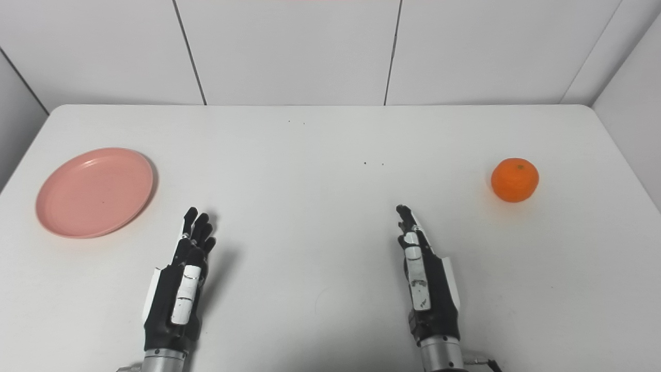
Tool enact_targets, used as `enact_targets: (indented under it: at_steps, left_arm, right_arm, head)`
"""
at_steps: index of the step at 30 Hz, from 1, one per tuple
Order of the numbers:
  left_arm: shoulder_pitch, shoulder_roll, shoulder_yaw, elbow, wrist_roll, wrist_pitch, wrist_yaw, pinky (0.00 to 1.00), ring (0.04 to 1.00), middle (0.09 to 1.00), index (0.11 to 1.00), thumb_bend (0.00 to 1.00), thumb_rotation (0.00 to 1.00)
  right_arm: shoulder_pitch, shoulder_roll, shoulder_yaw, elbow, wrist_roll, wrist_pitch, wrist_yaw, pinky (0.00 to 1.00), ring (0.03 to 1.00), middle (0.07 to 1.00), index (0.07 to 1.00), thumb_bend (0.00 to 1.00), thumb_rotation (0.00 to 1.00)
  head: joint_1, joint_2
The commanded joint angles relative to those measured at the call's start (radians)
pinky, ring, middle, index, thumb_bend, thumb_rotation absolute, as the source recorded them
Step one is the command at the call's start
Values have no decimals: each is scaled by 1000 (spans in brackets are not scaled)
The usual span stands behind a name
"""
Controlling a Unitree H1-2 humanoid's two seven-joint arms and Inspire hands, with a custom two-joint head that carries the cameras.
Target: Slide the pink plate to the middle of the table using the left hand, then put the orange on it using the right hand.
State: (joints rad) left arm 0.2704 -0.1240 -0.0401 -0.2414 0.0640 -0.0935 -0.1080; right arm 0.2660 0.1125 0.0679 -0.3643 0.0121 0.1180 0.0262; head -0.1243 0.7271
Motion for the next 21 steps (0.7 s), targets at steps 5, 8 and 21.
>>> enact_targets:
  at_steps: [5, 8, 21]
  left_arm:
    - [130, 33, -7, 54, 42, 11, 29, 1000, 1000, 1000, 1000, 729, 868]
    - [131, 28, -12, 55, 59, 10, 39, 1000, 1000, 1000, 1000, 749, 880]
    - [133, 43, -7, 49, 44, 11, 32, 1000, 1000, 1000, 1000, 757, 882]
  right_arm:
    - [117, -45, -8, -8, 30, 46, 21, 1000, 1000, 974, 918, 796, 1000]
    - [116, -47, -14, -9, 40, 53, 21, 1000, 998, 971, 918, 793, 1000]
    - [117, -35, -4, -14, 36, 59, 19, 1000, 1000, 975, 921, 798, 1000]
  head:
    - [40, -3]
    - [42, -4]
    - [12, -3]
